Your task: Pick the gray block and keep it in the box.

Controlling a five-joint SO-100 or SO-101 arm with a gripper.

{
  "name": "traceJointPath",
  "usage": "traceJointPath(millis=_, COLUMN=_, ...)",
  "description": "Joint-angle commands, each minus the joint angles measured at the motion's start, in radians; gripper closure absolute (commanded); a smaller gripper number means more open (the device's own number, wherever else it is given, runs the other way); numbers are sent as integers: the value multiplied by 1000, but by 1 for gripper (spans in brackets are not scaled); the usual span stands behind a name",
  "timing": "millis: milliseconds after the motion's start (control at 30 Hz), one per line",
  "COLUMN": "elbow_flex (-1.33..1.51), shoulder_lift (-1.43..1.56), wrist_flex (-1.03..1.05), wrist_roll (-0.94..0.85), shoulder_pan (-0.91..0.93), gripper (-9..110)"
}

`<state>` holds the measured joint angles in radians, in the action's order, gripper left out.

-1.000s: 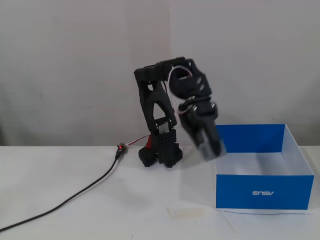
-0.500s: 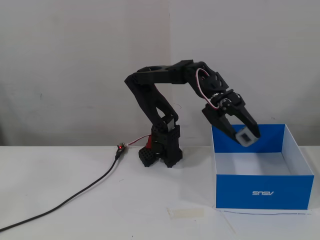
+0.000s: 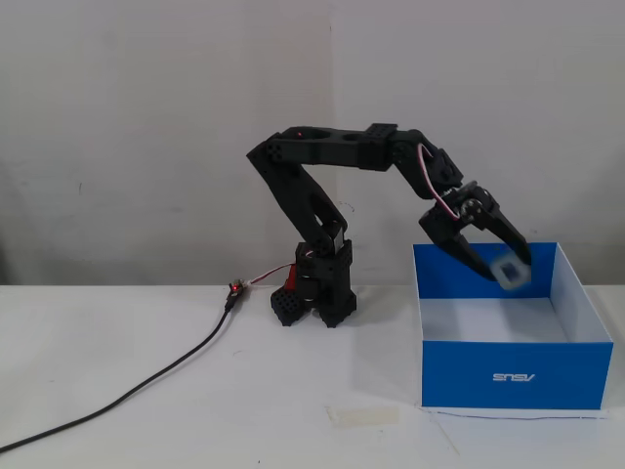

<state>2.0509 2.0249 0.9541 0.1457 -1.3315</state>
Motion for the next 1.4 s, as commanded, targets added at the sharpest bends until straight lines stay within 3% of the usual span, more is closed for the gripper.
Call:
traceJointPath(millis=0, elbow_flex=-92, shoulder_lift=-6, wrist_flex=3, wrist_roll=-3, shoulder_pan=-15, gripper=81)
traceJointPath(millis=167, elbow_flex=-100, shoulder_lift=2, wrist_flex=25, wrist_roll=-18, shoulder_pan=-15, gripper=82)
traceJointPath(millis=400, elbow_flex=-112, shoulder_lift=61, wrist_flex=92, wrist_roll=-29, shoulder_pan=64, gripper=99)
traceJointPath(millis=533, elbow_flex=-118, shoulder_lift=112, wrist_flex=140, wrist_roll=-77, shoulder_pan=156, gripper=101)
traceJointPath(millis=800, elbow_flex=-138, shoulder_lift=172, wrist_flex=215, wrist_roll=-199, shoulder_pan=462, gripper=101)
traceJointPath(millis=1133, elbow_flex=-115, shoulder_lift=244, wrist_flex=255, wrist_roll=-222, shoulder_pan=925, gripper=101)
traceJointPath(millis=1367, elbow_flex=110, shoulder_lift=408, wrist_flex=124, wrist_roll=-222, shoulder_pan=1150, gripper=101)
